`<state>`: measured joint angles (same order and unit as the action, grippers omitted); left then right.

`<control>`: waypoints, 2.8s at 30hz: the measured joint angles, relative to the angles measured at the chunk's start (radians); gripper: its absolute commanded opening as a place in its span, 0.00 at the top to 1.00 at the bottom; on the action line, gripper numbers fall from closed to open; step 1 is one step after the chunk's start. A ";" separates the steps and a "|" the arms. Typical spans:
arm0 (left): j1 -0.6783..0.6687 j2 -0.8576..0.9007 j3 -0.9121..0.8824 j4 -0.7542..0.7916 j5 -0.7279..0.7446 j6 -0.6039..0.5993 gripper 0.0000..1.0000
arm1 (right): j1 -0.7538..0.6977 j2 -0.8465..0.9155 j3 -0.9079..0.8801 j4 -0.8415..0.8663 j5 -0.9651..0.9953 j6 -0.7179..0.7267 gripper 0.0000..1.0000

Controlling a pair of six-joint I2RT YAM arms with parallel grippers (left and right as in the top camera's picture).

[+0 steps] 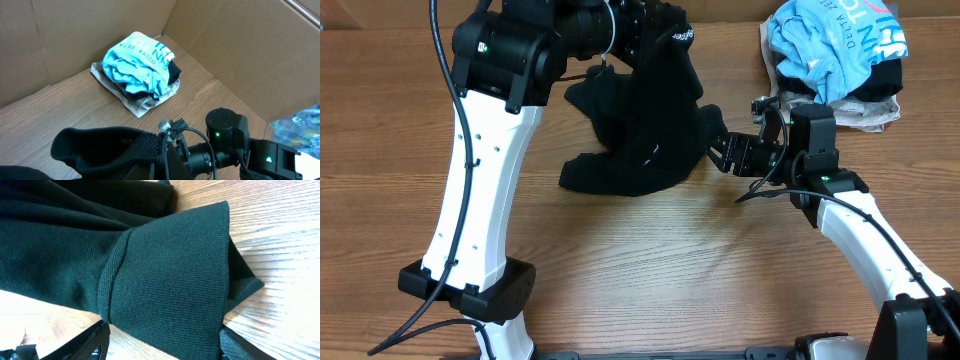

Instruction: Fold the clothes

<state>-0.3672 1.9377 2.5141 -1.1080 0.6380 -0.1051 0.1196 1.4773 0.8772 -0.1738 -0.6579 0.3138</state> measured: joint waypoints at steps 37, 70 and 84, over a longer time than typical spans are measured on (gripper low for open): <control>0.205 -0.635 0.059 -0.038 -0.322 0.141 0.96 | -0.012 -0.293 0.808 -0.963 0.188 -0.142 0.96; 0.206 0.146 0.060 -0.136 -0.457 0.213 0.96 | -0.021 0.373 0.782 -0.701 0.337 -0.172 0.53; 0.206 0.255 0.060 -0.018 -0.482 0.213 0.96 | 0.037 0.388 0.830 -0.842 0.222 -0.203 0.30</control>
<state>-0.1608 2.1925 2.5740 -1.1259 0.1558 0.1078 0.1570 1.8648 1.7069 -1.0153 -0.4355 0.1104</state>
